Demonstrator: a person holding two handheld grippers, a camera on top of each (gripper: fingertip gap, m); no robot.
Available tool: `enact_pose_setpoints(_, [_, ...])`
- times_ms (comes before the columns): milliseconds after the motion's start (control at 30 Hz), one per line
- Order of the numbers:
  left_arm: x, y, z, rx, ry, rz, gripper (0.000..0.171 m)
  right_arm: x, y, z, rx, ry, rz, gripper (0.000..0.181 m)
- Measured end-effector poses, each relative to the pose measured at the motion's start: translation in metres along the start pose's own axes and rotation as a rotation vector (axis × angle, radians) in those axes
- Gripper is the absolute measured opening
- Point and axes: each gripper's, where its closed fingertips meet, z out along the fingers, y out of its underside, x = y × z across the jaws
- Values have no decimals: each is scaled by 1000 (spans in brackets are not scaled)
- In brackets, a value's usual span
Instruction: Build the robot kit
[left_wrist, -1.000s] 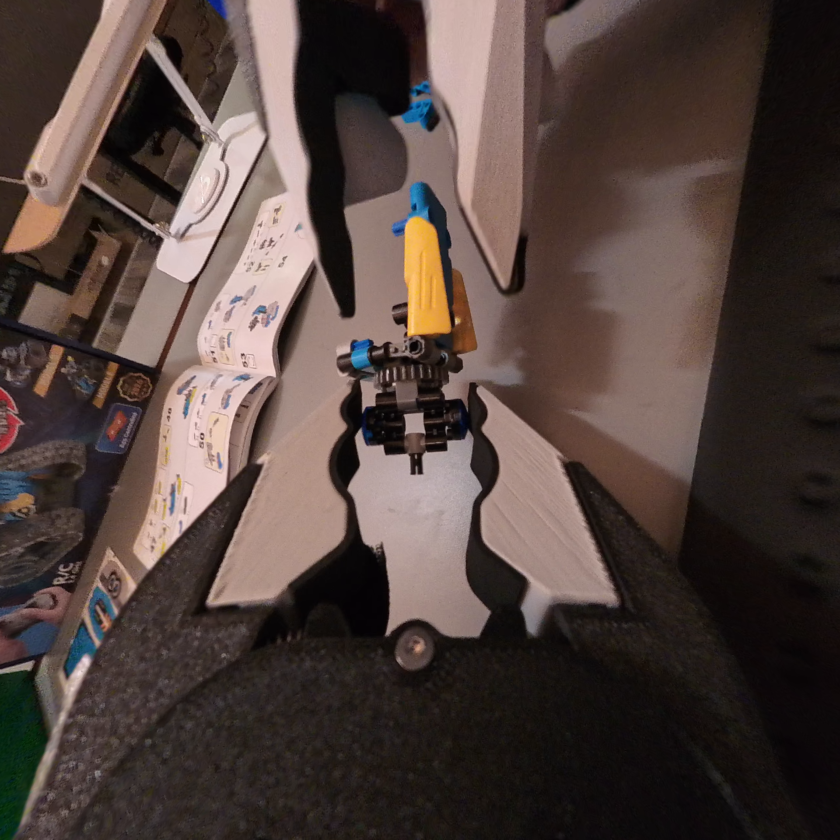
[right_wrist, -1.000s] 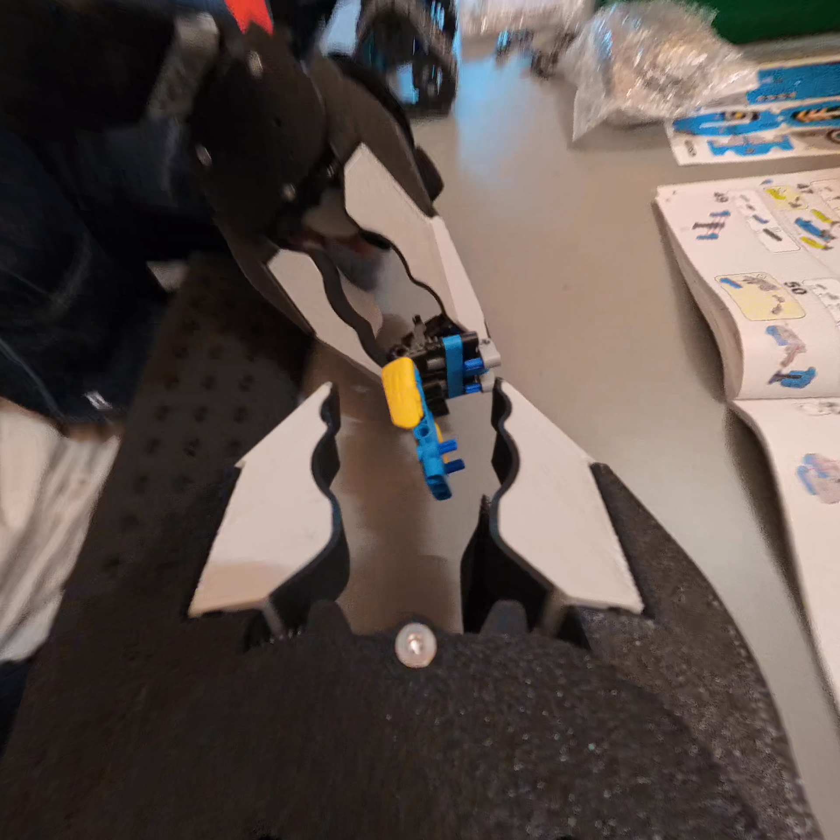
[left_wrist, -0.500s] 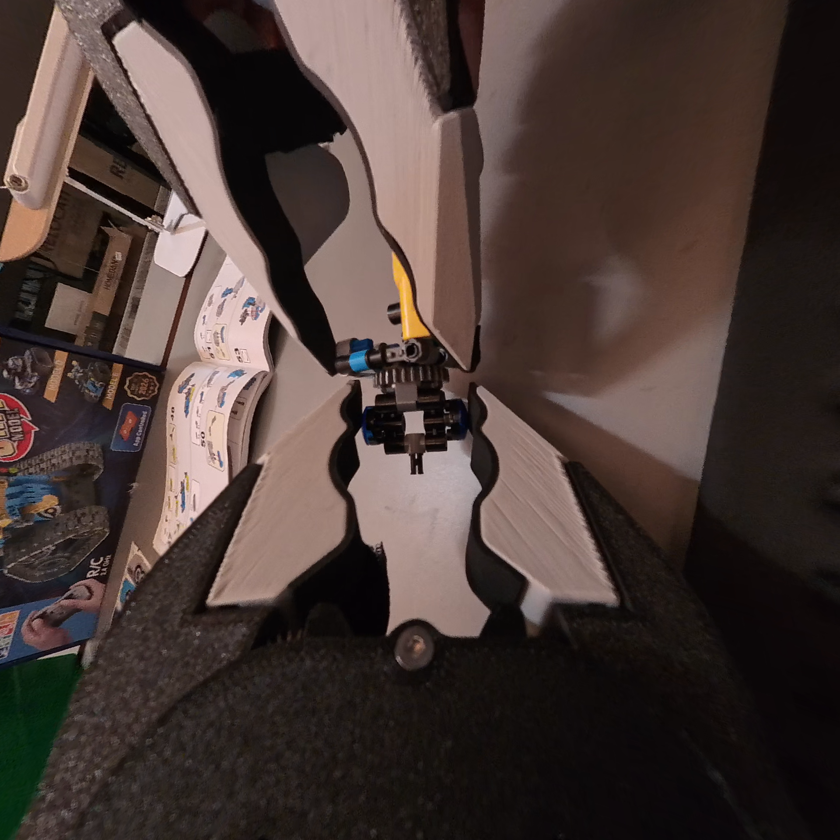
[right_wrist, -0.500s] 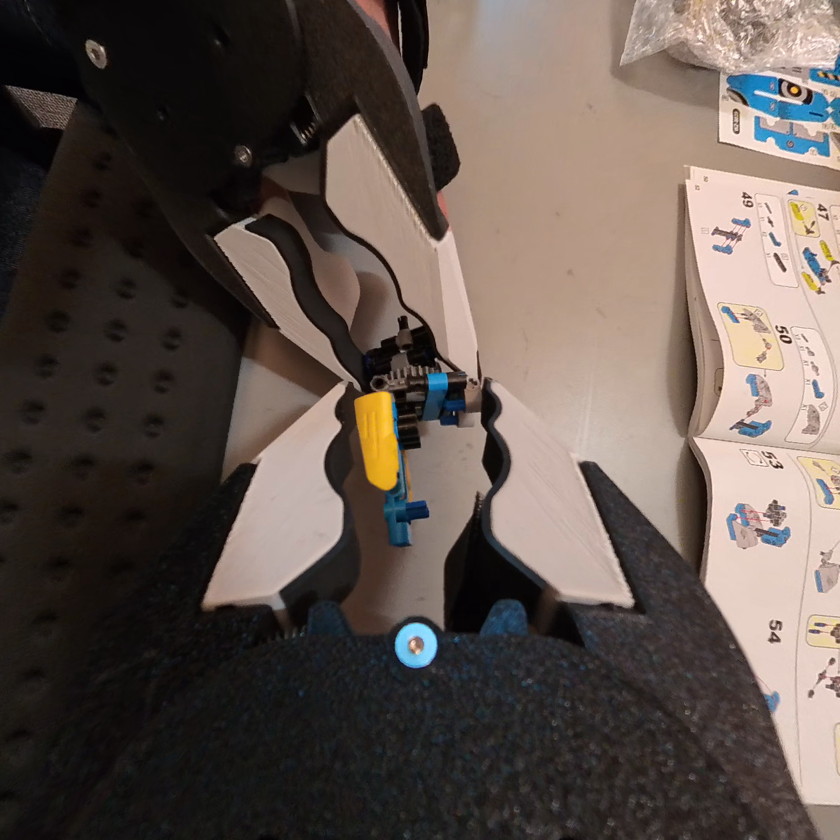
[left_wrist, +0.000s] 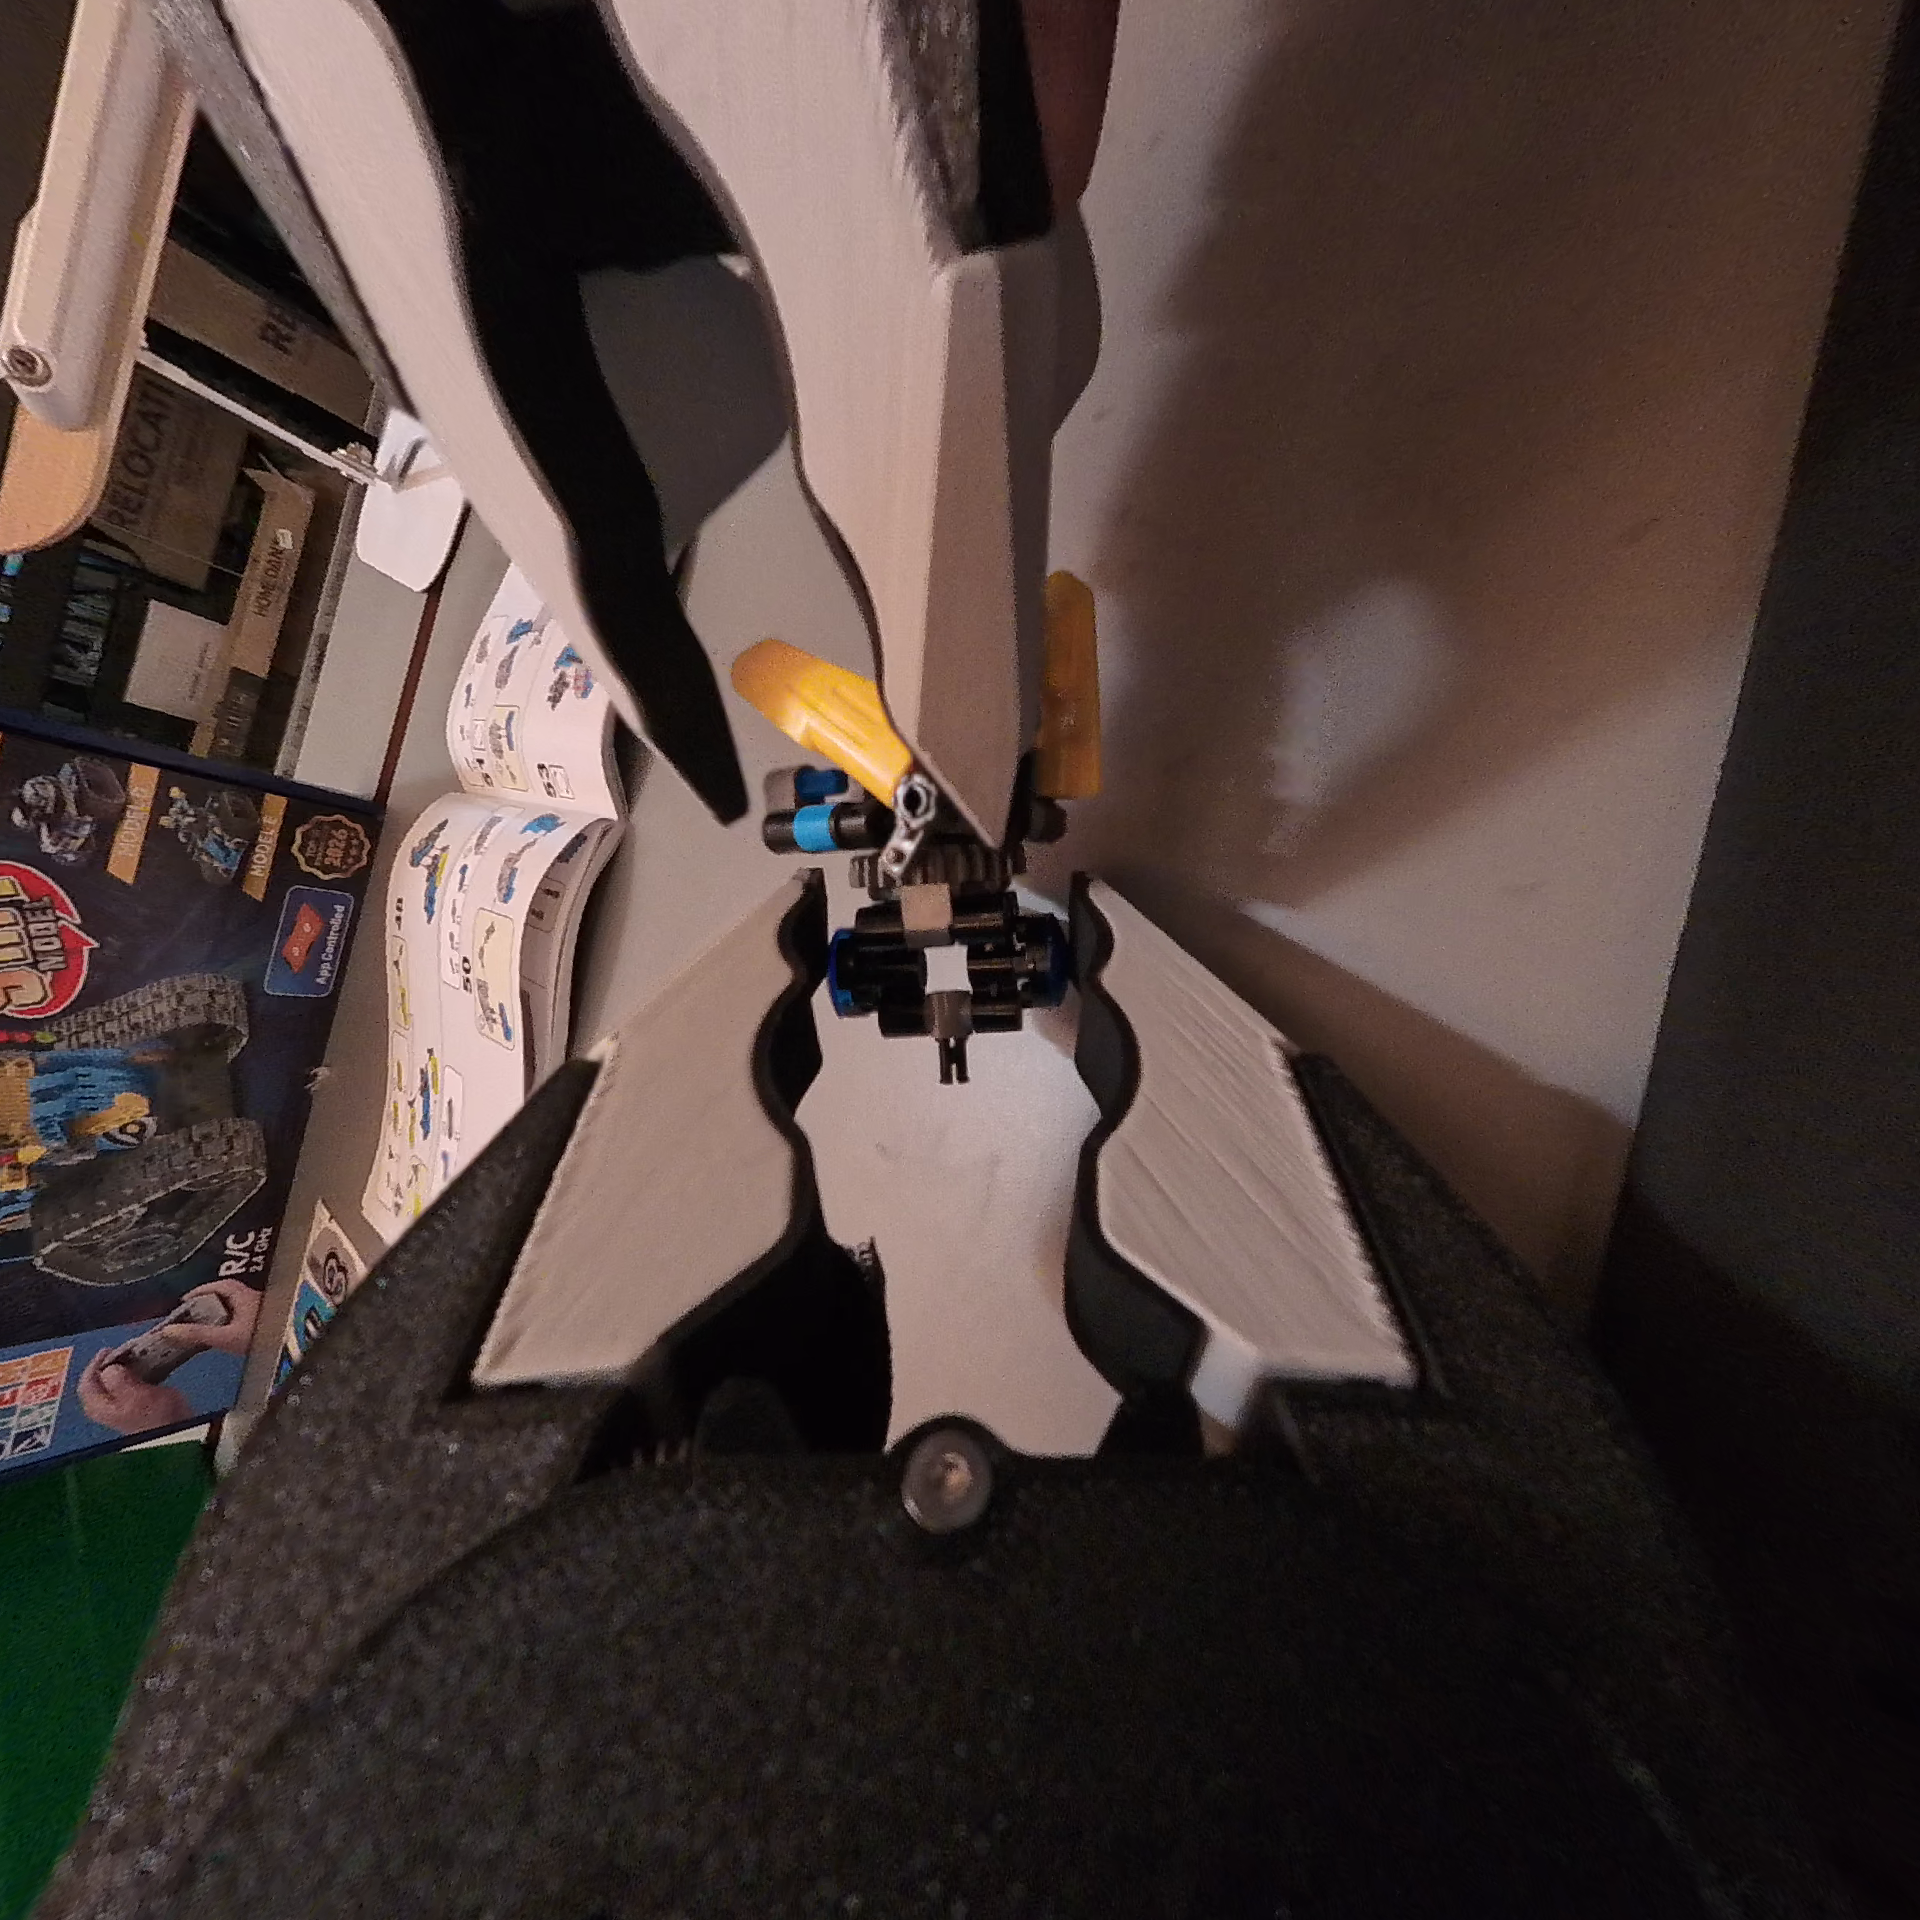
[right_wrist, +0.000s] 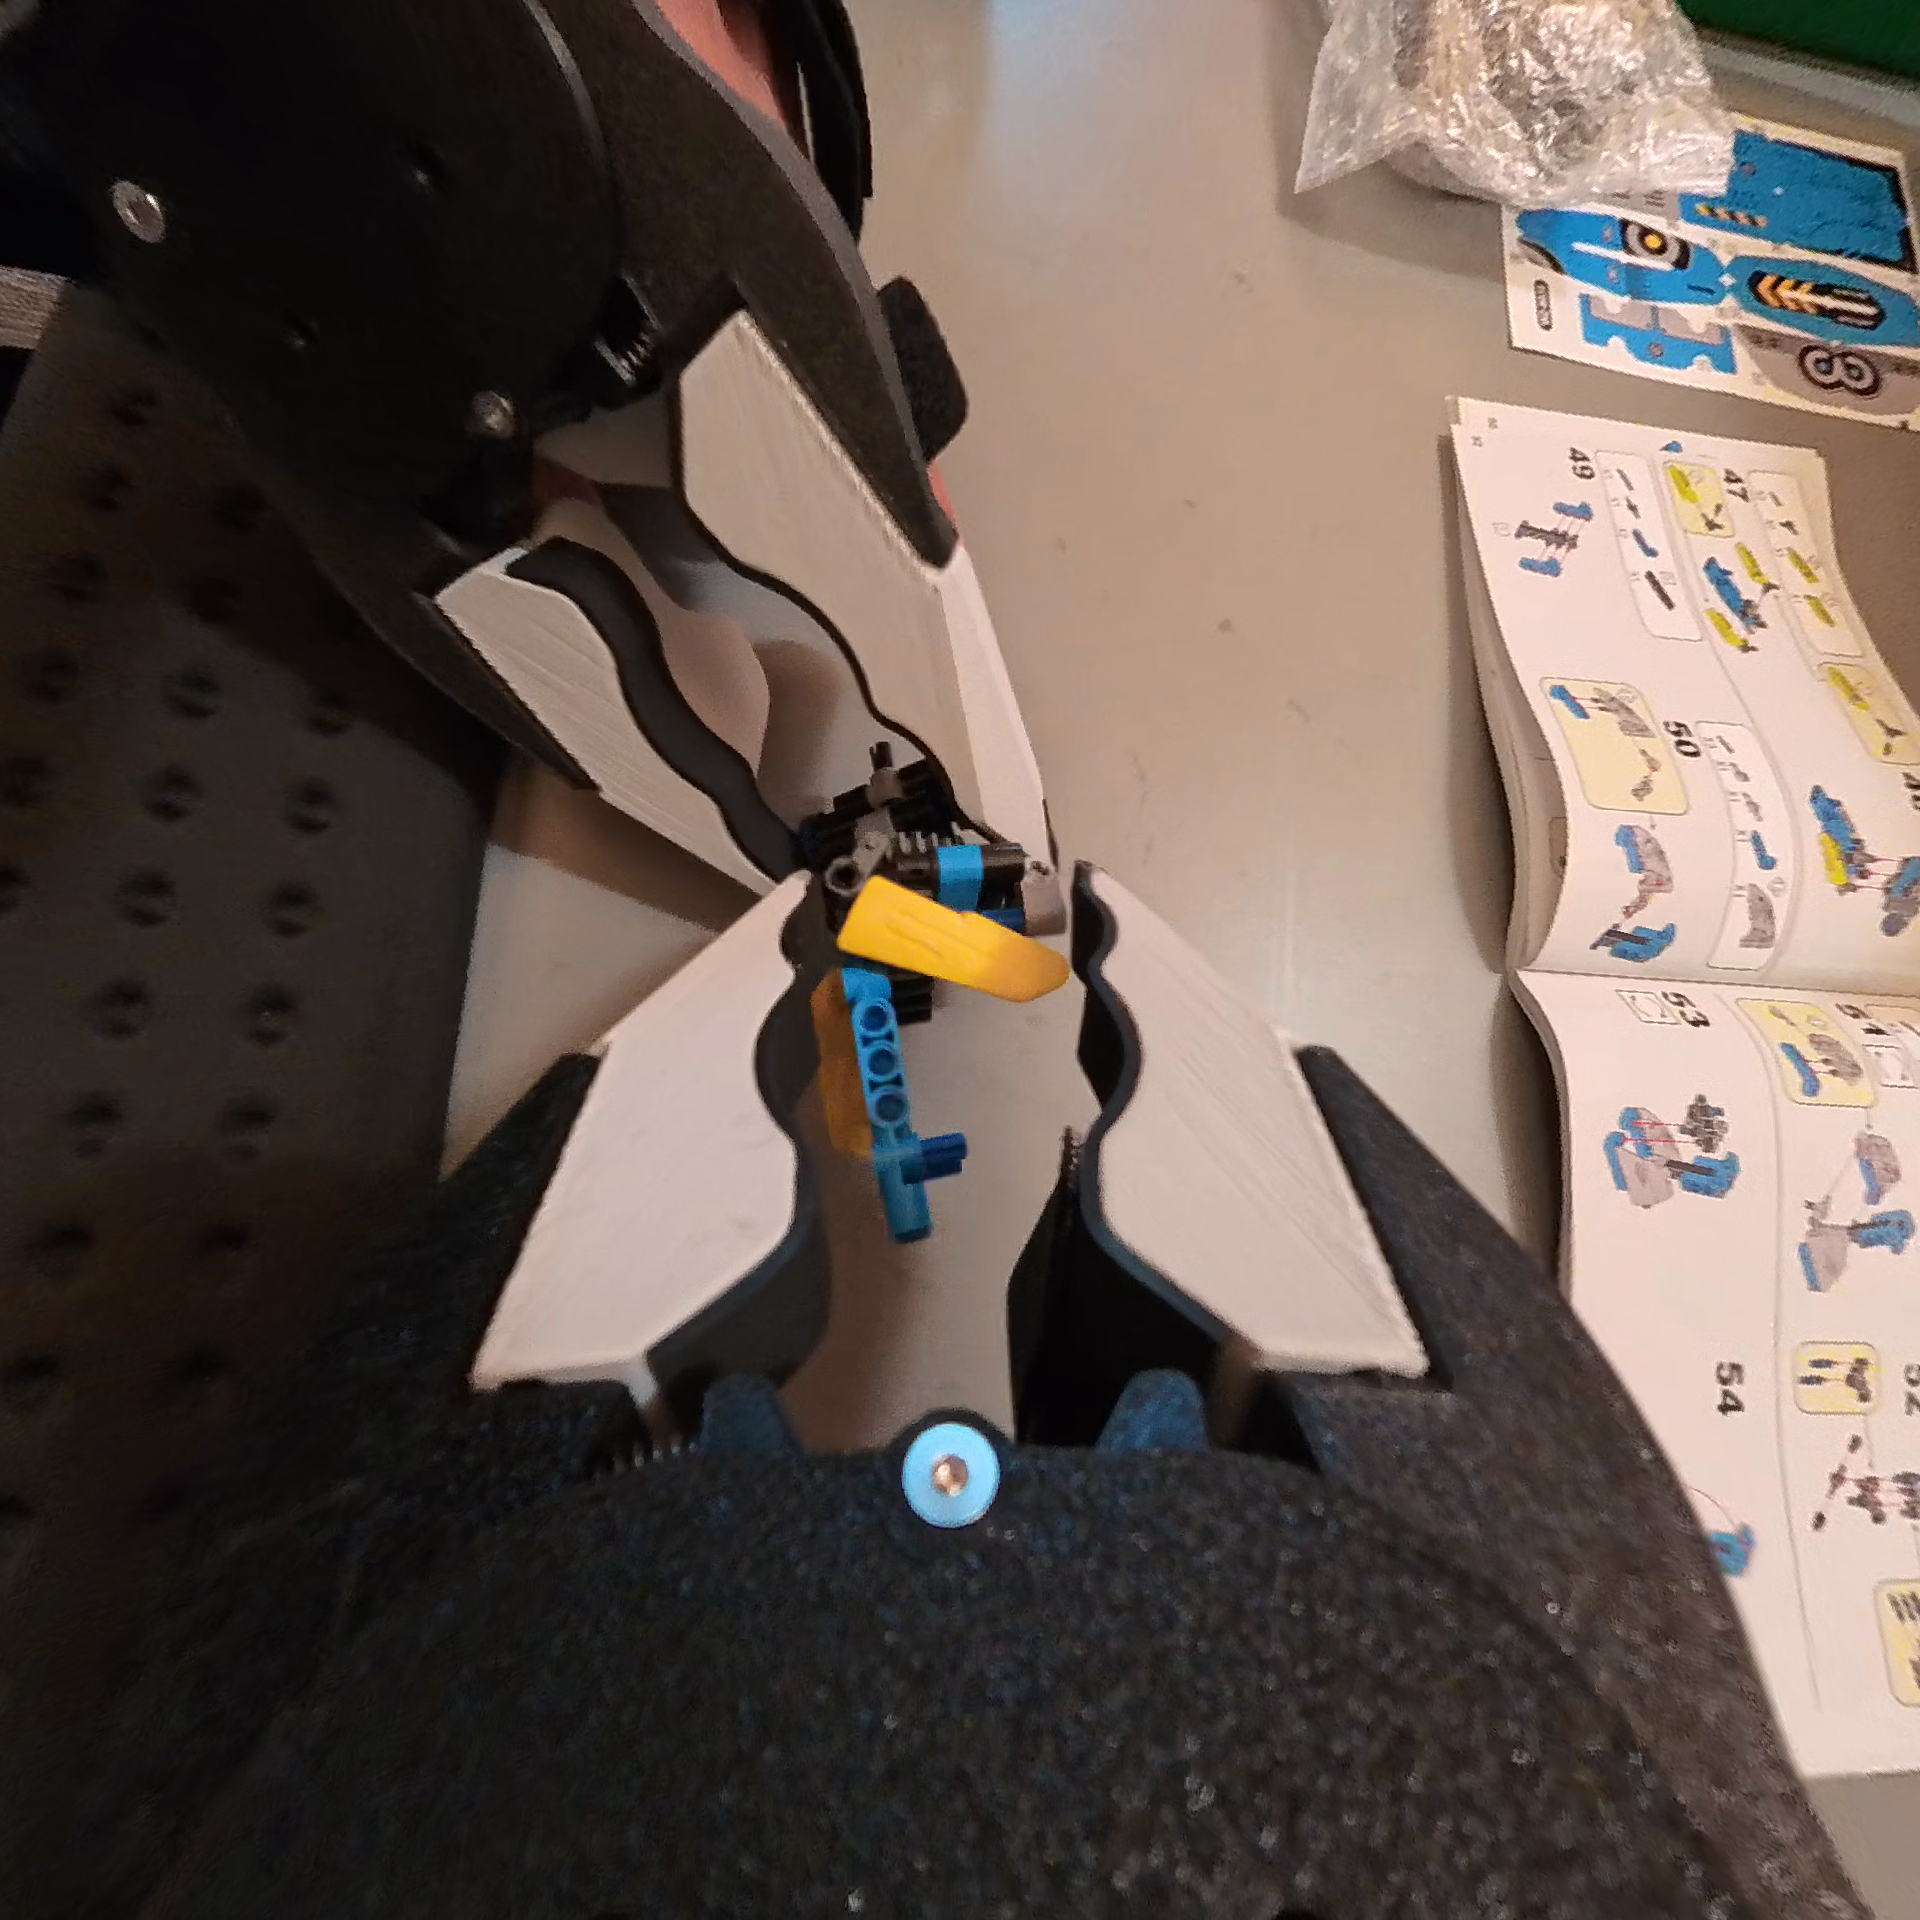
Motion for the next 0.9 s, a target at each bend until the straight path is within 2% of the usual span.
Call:
enact_pose_setpoints(100, [-2,2,0,-8,-1,-19,47,2,-2,-4,4,36,-8,55])
enact_pose_setpoints(233, [-3,0,-2,12,12,-44,47,2,-4,-14,53,38,-33,51])
enact_pose_setpoints(267, [-2,0,-2,18,19,-41,46,2,0,-18,52,0,-22,49])
enact_pose_setpoints(333, [0,2,-1,20,30,-30,46,-4,-5,-26,138,-135,24,46])
enact_pose_setpoints(400, [0,2,-1,17,35,-35,47,-3,4,-23,92,-174,-3,47])
enact_pose_setpoints(567, [0,2,-1,27,51,-62,46,7,12,-4,-5,-16,-178,43])
enact_pose_setpoints(700, [1,4,0,22,70,-89,46,7,17,-4,-56,-9,-137,40])
enact_pose_setpoints(900, [-4,9,0,9,88,-182,46,13,16,-4,-132,85,-71,35])
